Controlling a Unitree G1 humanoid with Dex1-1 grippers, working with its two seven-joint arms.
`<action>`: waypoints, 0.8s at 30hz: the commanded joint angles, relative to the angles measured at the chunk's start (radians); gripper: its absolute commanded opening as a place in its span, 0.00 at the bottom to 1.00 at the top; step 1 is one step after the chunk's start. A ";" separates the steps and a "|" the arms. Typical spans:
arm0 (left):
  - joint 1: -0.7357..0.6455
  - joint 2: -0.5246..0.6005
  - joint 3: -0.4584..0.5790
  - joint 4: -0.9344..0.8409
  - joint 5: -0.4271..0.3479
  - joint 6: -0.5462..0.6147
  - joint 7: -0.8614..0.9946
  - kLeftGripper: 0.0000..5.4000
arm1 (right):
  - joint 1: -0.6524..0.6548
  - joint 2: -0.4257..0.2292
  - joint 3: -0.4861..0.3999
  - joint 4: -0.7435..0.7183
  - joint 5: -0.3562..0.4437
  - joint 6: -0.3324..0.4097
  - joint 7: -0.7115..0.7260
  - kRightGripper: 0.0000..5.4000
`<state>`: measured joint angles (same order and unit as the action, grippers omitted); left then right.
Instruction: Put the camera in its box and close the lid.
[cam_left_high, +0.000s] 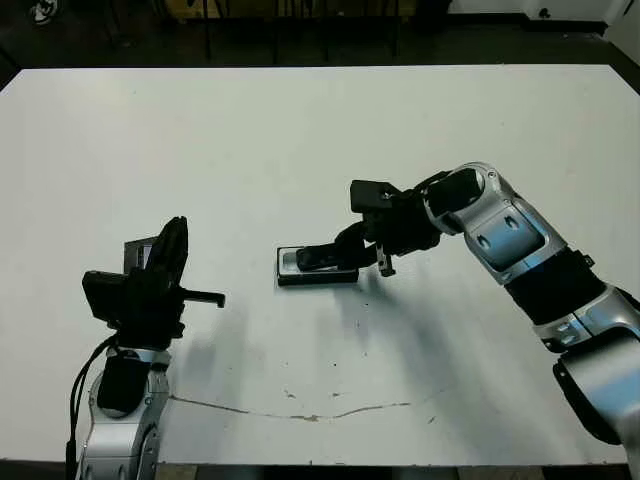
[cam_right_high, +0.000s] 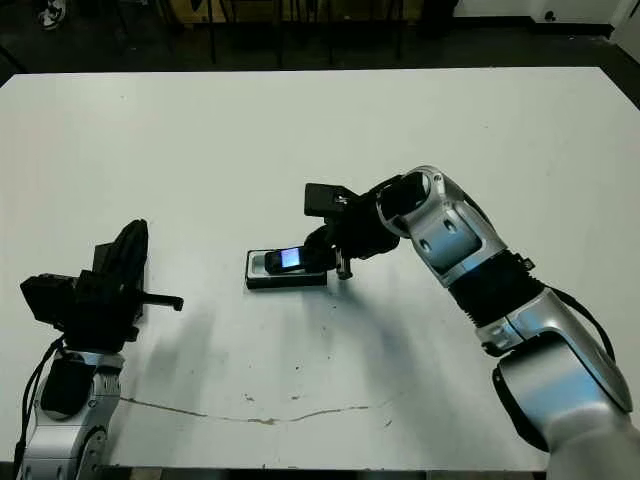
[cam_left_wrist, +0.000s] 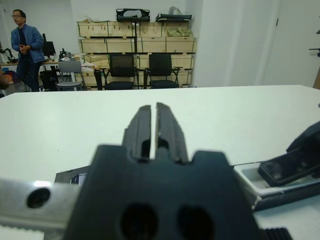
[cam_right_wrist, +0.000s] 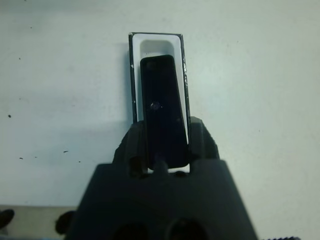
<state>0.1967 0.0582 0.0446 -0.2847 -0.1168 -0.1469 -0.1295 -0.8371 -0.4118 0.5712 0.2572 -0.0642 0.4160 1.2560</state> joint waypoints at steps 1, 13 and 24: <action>0.015 0.002 0.000 0.014 0.008 0.012 0.005 0.00 | 0.011 0.015 0.010 0.020 -0.009 0.005 0.002 0.13; 0.009 0.000 -0.009 0.019 0.004 0.016 0.006 0.00 | -0.029 0.058 0.027 0.033 -0.025 0.054 0.030 0.13; 0.010 -0.006 -0.013 0.017 0.006 0.012 0.008 0.00 | -0.073 0.102 0.069 0.058 -0.057 0.075 0.046 0.13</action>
<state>0.1997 0.0469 0.0319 -0.2844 -0.1180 -0.1438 -0.1219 -0.9017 -0.3228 0.6189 0.3038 -0.1157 0.4812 1.2851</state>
